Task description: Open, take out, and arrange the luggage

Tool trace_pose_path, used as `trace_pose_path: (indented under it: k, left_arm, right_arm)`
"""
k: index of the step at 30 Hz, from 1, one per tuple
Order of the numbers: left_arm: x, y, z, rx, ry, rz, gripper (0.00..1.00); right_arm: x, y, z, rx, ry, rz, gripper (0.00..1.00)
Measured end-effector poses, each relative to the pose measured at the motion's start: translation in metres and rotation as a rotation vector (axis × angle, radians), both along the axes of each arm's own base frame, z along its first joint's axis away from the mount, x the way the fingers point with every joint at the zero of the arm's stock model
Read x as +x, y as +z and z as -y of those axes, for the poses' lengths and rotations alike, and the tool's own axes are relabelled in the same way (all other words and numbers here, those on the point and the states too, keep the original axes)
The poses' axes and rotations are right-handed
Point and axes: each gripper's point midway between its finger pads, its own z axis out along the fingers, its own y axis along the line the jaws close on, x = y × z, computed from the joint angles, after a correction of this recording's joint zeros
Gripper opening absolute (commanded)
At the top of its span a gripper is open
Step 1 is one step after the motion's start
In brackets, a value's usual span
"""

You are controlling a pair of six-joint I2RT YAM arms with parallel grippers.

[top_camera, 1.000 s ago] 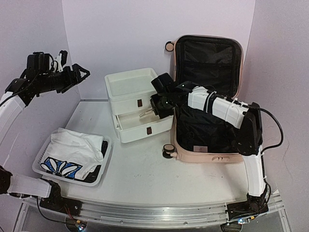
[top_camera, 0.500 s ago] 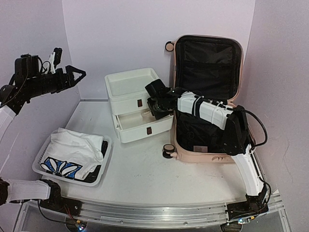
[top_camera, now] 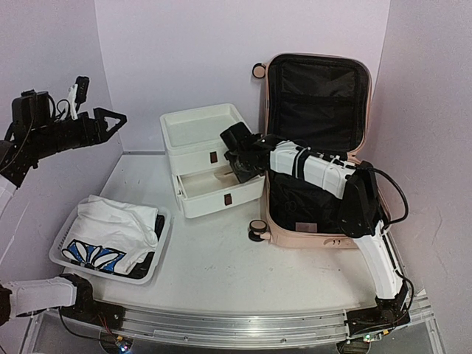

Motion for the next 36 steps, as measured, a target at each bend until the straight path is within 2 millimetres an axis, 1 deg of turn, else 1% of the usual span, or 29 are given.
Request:
trace_pose_path:
  k: [3, 5, 7, 9, 10, 12, 15, 16, 17, 19, 20, 22, 24, 26, 28, 30, 31, 32, 33, 34, 36]
  left_arm:
    - [0.011, -0.011, 0.006, 0.017, -0.015, -0.033, 0.92]
    - [0.021, -0.023, 0.009, 0.027, -0.021, -0.069, 0.94]
    - [0.030, -0.033, 0.013, 0.038, -0.025, -0.101, 0.97]
    - [0.041, -0.044, 0.014, 0.056, -0.019, -0.133, 1.00]
    - [0.046, -0.047, 0.014, 0.065, -0.013, -0.141, 1.00]
    - [0.055, -0.054, 0.012, 0.082, 0.013, -0.159, 1.00]
    - [0.069, -0.062, 0.001, 0.104, 0.101, -0.176, 1.00]
    - [0.073, -0.062, -0.003, 0.104, 0.132, -0.179, 1.00]
    - [0.079, -0.062, -0.008, 0.105, 0.172, -0.172, 1.00]
    - [0.090, -0.061, -0.016, 0.099, 0.235, -0.154, 0.99]
    - [0.096, -0.062, -0.020, 0.099, 0.264, -0.150, 0.99]
    - [0.110, -0.068, -0.027, 0.096, 0.314, -0.157, 0.99]
    - [0.130, -0.082, -0.035, 0.085, 0.363, -0.202, 0.99]
    - [0.154, -0.104, -0.048, 0.061, 0.427, -0.280, 0.99]
    - [0.171, -0.132, -0.062, 0.021, 0.486, -0.372, 1.00]
    - [0.178, -0.154, -0.072, -0.013, 0.529, -0.455, 0.99]
    - [0.181, -0.163, -0.076, -0.028, 0.546, -0.492, 1.00]
    - [0.183, -0.167, -0.077, -0.040, 0.557, -0.516, 0.99]
    - [0.184, -0.169, -0.077, -0.053, 0.559, -0.533, 0.99]
    - [0.185, -0.167, -0.075, -0.063, 0.557, -0.542, 0.98]
    - [0.185, -0.162, -0.072, -0.089, 0.555, -0.548, 0.97]
  right_arm:
    - [-0.005, -0.002, 0.004, -0.036, 0.025, -0.011, 0.68]
    - [-0.014, -0.002, 0.012, -0.067, 0.047, -0.030, 0.74]
    - [-0.024, 0.004, 0.020, -0.087, 0.078, -0.036, 0.78]
    - [-0.042, 0.019, 0.036, -0.133, 0.135, -0.037, 0.80]
    - [-0.047, 0.025, 0.042, -0.151, 0.159, -0.036, 0.83]
    - [-0.058, 0.047, 0.055, -0.202, 0.241, -0.006, 0.92]
    - [-0.068, 0.084, 0.074, -0.312, 0.403, 0.083, 0.94]
    - [-0.070, 0.092, 0.081, -0.350, 0.445, 0.111, 0.94]
    - [-0.071, 0.100, 0.092, -0.411, 0.492, 0.142, 0.94]
    - [-0.074, 0.105, 0.123, -0.553, 0.567, 0.162, 0.94]
    - [-0.075, 0.103, 0.139, -0.623, 0.601, 0.155, 0.97]
    - [-0.073, 0.092, 0.166, -0.749, 0.676, 0.118, 0.98]
    - [-0.071, 0.075, 0.188, -0.847, 0.752, 0.060, 0.98]
    - [-0.071, 0.049, 0.213, -0.905, 0.825, -0.046, 0.98]
    - [-0.074, 0.021, 0.229, -0.855, 0.880, -0.158, 0.98]
    - [-0.079, -0.007, 0.244, -0.759, 0.904, -0.260, 0.98]
    - [-0.087, -0.023, 0.246, -0.695, 0.922, -0.325, 0.98]
    - [-0.090, -0.033, 0.257, -0.652, 0.911, -0.376, 0.98]
    - [-0.097, -0.044, 0.262, -0.599, 0.911, -0.435, 0.98]
    - [-0.104, -0.052, 0.262, -0.551, 0.918, -0.482, 0.98]
    - [-0.118, -0.060, 0.256, -0.470, 0.940, -0.541, 0.98]
